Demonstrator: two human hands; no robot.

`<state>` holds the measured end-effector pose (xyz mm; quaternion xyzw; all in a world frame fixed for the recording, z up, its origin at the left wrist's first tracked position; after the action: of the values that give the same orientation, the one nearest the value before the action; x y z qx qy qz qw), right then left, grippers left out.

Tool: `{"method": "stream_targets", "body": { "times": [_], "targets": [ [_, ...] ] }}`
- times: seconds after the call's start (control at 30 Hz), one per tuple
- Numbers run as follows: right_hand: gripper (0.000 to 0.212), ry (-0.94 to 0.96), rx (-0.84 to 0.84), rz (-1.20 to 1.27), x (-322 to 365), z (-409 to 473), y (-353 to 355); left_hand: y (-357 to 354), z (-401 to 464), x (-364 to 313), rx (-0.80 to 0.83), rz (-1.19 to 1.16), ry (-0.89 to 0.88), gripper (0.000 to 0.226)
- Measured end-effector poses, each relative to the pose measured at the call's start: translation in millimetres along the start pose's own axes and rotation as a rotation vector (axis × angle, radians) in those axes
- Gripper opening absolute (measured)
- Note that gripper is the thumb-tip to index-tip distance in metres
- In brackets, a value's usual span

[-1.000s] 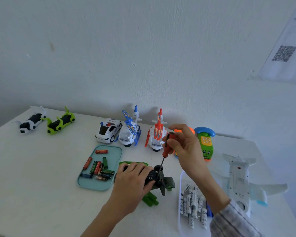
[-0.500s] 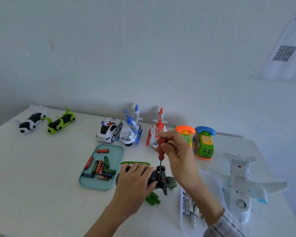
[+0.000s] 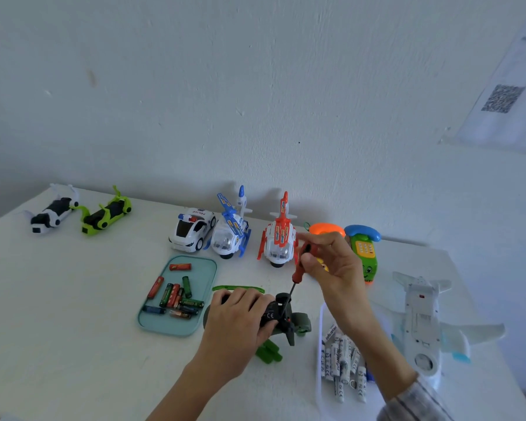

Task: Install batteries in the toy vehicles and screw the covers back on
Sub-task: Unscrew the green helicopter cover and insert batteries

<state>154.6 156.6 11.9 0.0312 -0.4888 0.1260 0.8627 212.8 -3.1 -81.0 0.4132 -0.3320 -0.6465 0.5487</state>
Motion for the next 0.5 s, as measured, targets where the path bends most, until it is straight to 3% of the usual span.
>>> {"method": "stream_targets", "body": {
  "times": [0.33, 0.5],
  "targets": [
    [0.033, -0.004, 0.030, -0.065, -3.5, 6.6, 3.4, -1.4, 1.9, 0.8, 0.005, 0.000, -0.001, 0.034],
    [0.010, -0.004, 0.018, -0.058, -3.5, 8.0, 5.2, -0.7, 3.8, 1.2, 0.012, 0.015, -0.007, 0.037]
  ]
}}
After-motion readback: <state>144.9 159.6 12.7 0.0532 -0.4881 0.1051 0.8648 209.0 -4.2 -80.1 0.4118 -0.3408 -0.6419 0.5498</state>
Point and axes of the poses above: each hand's wrist, its own z-axis towards the middle knuckle, its own y-axis out of the back of the hand, x = y × z, the point moved 1 cm from there along z, towards the middle knuckle, and after that the axes turned 10 degrees about y, right-handed, at the moved point
